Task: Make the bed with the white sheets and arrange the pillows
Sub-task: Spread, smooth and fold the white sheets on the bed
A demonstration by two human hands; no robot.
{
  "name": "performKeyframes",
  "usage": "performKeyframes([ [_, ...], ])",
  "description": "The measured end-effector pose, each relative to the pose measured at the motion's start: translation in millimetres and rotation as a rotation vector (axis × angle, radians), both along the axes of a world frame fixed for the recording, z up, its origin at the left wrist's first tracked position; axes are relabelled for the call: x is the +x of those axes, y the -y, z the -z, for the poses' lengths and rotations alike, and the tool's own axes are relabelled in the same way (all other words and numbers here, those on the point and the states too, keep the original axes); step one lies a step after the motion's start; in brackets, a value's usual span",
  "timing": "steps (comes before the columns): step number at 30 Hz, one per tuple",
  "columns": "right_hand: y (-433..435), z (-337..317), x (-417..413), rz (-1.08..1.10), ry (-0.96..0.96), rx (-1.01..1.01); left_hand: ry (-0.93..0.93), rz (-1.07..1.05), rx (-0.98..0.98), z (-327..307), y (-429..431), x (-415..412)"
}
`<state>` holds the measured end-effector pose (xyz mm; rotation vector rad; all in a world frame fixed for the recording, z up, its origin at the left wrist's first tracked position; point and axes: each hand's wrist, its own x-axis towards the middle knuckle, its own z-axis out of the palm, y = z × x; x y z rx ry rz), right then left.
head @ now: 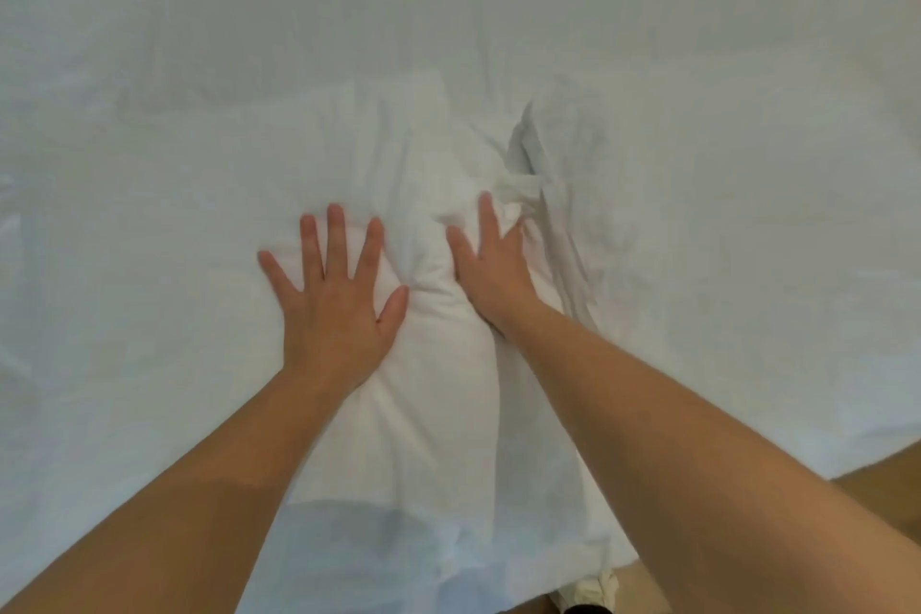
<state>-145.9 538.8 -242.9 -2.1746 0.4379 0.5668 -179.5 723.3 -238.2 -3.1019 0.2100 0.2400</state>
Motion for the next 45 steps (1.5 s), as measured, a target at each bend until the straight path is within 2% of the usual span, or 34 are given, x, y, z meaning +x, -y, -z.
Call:
performKeyframes([
  [3,-18,63,-13,-0.269,0.06,-0.29,0.007,0.043,0.088,50,-8,-15],
  [5,-14,86,-19,-0.315,0.086,-0.381,-0.003,0.044,0.123,66,-8,-17],
  [9,7,69,-11,-0.389,-0.042,-0.236,-0.081,-0.04,0.067,54,1,-20],
  [13,26,18,-8,-0.312,-0.175,0.021,-0.185,-0.262,0.037,3,-14,-59],
  [17,22,-21,-26,-0.254,-0.207,0.007,-0.267,-0.535,0.047,-37,-75,-112],
  [19,3,-38,-34,-0.329,-0.127,-0.11,-0.299,-0.663,0.014,-47,-108,-127],
  [23,-54,-48,-51,-0.644,0.052,-0.385,-0.331,-0.879,-0.213,-49,-151,-136],
  [26,-77,-29,-61,-0.683,-0.041,-0.52,-0.279,-1.047,-0.482,-36,-170,-127],
  [30,-78,2,-61,-0.664,-0.075,-0.491,-0.241,-1.297,-0.813,-13,-207,-103],
  [34,-69,15,-56,-0.623,-0.065,-0.404,-0.428,-1.39,-1.011,-5,-236,-103],
  [37,-63,8,-54,-0.585,-0.125,-0.344,-0.466,-1.324,-1.094,-30,-212,-93],
  [42,-74,-44,-43,-0.366,-0.245,-0.121,-0.323,-1.095,-1.098,-115,-153,-76],
  [44,-73,-80,-33,-0.344,-0.231,0.01,-0.323,-0.972,-1.062,-162,-120,-72],
  [45,-69,-101,-29,-0.31,-0.24,0.152,-0.316,-0.887,-1.029,-188,-98,-70],
])
